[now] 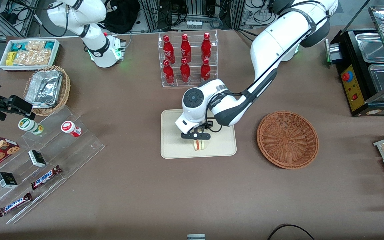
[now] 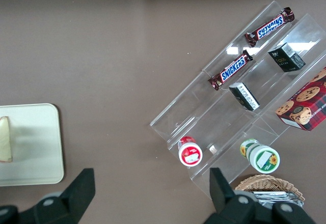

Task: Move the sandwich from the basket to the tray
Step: 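Lower the sandwich onto the tray and open the left gripper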

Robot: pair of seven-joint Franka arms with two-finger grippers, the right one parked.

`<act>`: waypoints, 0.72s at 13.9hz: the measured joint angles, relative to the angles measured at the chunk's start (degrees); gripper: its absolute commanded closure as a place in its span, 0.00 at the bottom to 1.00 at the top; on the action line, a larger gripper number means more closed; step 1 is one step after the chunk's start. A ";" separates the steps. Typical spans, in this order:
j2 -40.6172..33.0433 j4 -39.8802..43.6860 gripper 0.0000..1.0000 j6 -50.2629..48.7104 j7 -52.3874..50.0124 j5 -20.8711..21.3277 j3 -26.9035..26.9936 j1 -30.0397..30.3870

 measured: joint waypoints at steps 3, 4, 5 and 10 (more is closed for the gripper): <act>-0.35 1.09 0.01 -0.13 -0.08 0.02 -0.02 0.00; -0.92 1.62 0.01 -0.67 -0.14 0.01 -0.03 0.02; -1.96 2.20 0.01 -2.03 -0.43 0.01 -0.06 0.04; -12.46 3.34 0.00 -10.57 -5.49 -0.76 -0.11 1.89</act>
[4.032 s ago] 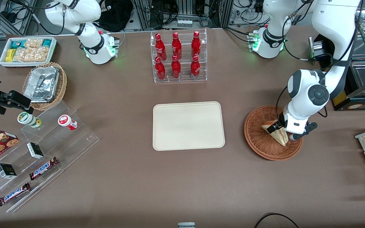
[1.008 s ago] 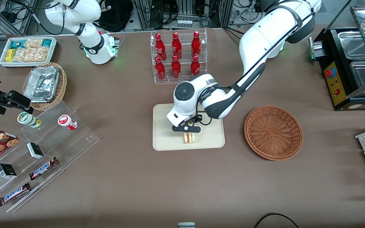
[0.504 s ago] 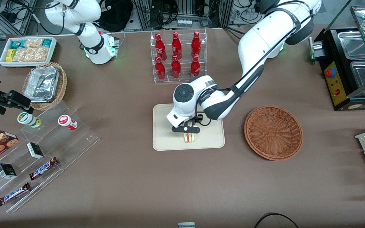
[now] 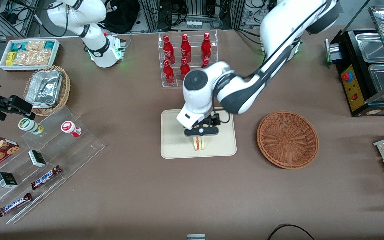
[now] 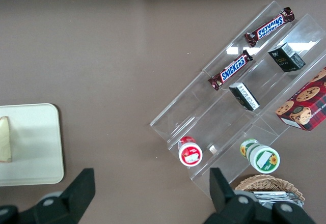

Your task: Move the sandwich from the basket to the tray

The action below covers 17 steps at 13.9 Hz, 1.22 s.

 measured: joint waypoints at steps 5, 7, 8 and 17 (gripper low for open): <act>-10.10 0.09 0.00 -11.45 -3.17 -3.43 0.03 5.85; -13.93 0.07 0.00 -14.66 -3.17 -6.45 0.09 9.42; -15.66 0.06 0.00 -16.23 -2.92 -7.18 0.08 11.15; -26.17 -1.39 0.00 -28.29 13.14 -13.75 0.29 22.05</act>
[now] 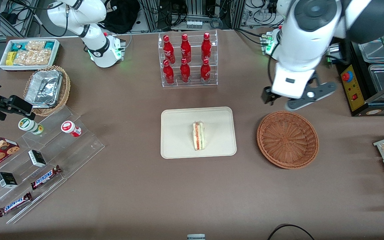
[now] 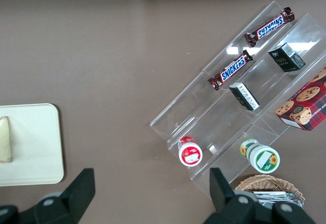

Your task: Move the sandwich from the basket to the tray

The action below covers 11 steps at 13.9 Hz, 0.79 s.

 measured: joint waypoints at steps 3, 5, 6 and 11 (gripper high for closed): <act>-3.42 -0.12 0.00 -2.42 8.40 -3.03 4.81 2.39; -5.48 -0.23 0.00 -4.55 16.89 -5.02 10.30 2.42; -6.39 -0.29 0.00 -5.35 21.35 -5.97 13.32 2.31; -7.95 -1.40 0.00 -5.58 35.02 -8.11 26.15 -0.90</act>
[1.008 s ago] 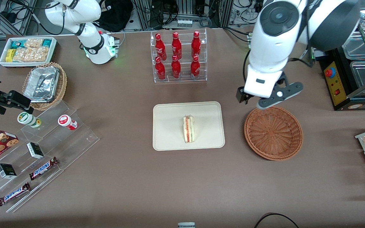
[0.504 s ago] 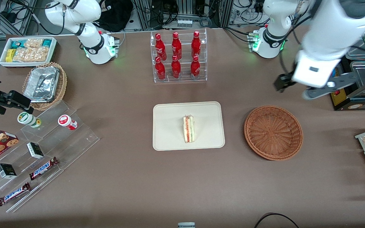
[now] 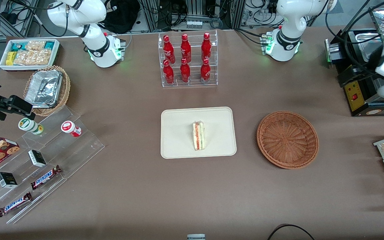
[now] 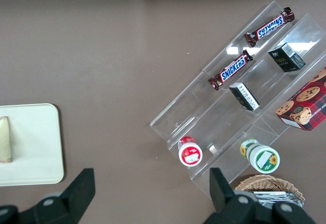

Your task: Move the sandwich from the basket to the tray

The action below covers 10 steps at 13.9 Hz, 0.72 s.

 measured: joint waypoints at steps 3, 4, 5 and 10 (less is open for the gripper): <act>-1.64 -2.03 0.00 0.44 2.66 -0.11 1.32 -0.20; -2.99 -3.92 0.00 1.56 2.71 -0.16 1.32 -0.33; -4.55 -6.09 0.00 3.07 2.72 -0.25 1.32 -0.47; -6.89 -8.35 0.00 5.85 2.75 -3.64 1.64 -0.59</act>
